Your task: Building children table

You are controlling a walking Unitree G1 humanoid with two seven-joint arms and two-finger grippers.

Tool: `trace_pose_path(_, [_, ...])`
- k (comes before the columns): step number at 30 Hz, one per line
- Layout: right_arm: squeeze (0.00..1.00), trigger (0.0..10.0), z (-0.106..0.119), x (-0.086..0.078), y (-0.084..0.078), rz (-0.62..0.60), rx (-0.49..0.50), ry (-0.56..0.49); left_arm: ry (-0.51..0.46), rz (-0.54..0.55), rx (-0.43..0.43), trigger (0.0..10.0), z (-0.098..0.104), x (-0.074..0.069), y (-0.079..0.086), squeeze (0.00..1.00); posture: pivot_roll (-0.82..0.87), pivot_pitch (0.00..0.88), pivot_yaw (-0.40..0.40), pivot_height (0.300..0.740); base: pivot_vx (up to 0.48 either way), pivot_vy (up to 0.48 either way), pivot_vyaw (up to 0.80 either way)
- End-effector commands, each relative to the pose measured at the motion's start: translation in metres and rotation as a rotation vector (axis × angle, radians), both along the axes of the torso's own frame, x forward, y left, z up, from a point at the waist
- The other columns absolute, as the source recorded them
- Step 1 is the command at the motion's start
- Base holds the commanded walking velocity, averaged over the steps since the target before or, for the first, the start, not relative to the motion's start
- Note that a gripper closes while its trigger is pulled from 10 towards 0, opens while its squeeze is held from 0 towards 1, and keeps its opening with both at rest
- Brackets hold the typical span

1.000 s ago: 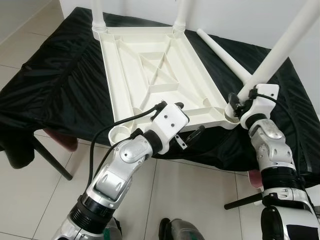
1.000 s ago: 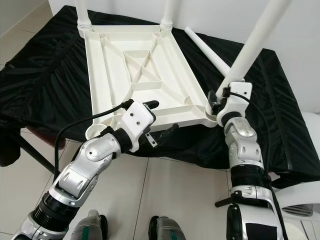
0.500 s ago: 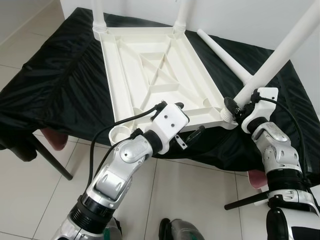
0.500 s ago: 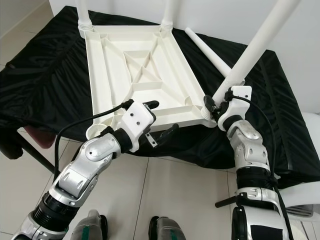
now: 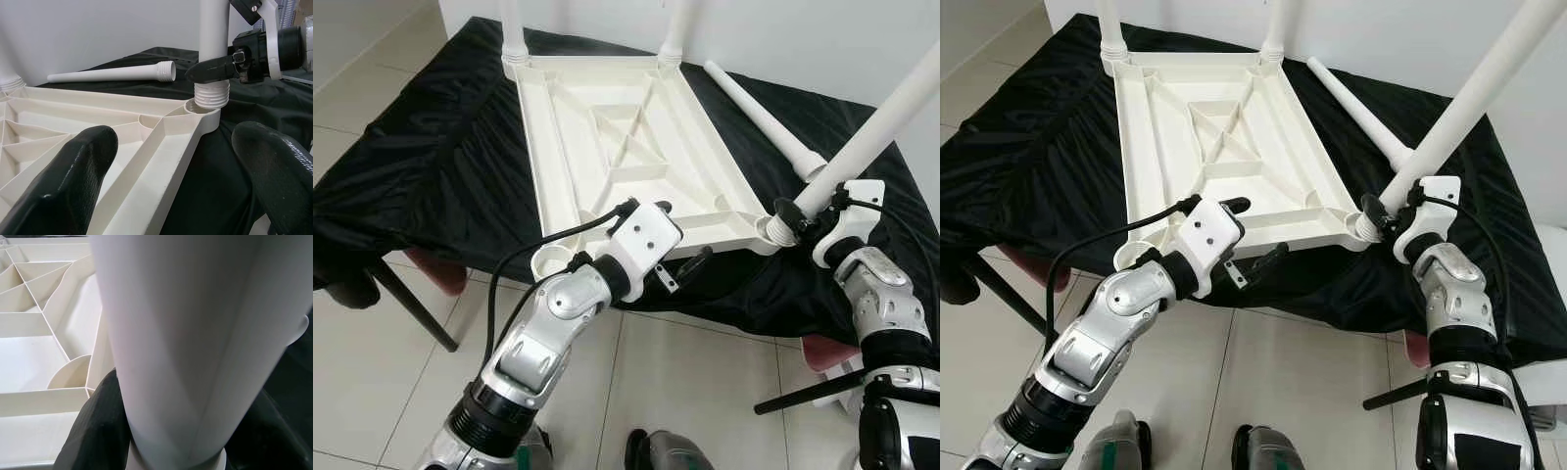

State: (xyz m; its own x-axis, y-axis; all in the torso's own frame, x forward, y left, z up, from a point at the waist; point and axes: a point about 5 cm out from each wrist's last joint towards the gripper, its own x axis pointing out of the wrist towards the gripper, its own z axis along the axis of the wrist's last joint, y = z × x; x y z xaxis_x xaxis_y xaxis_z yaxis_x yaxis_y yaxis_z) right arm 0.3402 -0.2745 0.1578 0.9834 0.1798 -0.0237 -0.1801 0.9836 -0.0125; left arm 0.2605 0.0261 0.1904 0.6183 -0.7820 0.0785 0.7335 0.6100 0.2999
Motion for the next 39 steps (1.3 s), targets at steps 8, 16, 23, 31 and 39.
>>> trace_pose_path(8, [0.00,10.0,-0.016,-0.003,0.002,0.039,0.033,0.037,-0.004,-0.025,0.010,10.0,0.002,-0.003,-0.003,0.00,0.05,0.104,-0.076,0.740,0.000,0.000,0.00])
trace_pose_path(16, [0.00,10.0,0.032,0.000,0.021,0.079,0.276,-0.267,-0.005,-0.018,0.057,10.0,-0.003,0.002,-0.006,0.00,0.06,0.109,-0.085,0.740,0.000,0.000,0.00])
trace_pose_path(23, [0.00,10.0,0.045,0.000,0.022,-0.018,0.311,-0.359,0.033,0.020,0.149,10.0,-0.016,0.020,-0.013,0.00,0.06,0.108,-0.090,0.740,0.000,0.000,0.00])
trace_pose_path(31, [0.00,10.0,0.045,-0.004,0.026,-0.082,0.298,-0.390,0.096,0.048,0.210,10.0,-0.029,0.037,-0.024,0.00,0.05,0.108,-0.085,0.740,0.000,0.000,0.00])
trace_pose_path(39, [0.00,10.0,0.040,-0.015,0.040,-0.085,0.318,-0.381,0.189,0.077,0.271,10.0,-0.033,0.064,-0.047,0.00,0.04,0.116,-0.074,0.740,0.000,0.000,0.00])
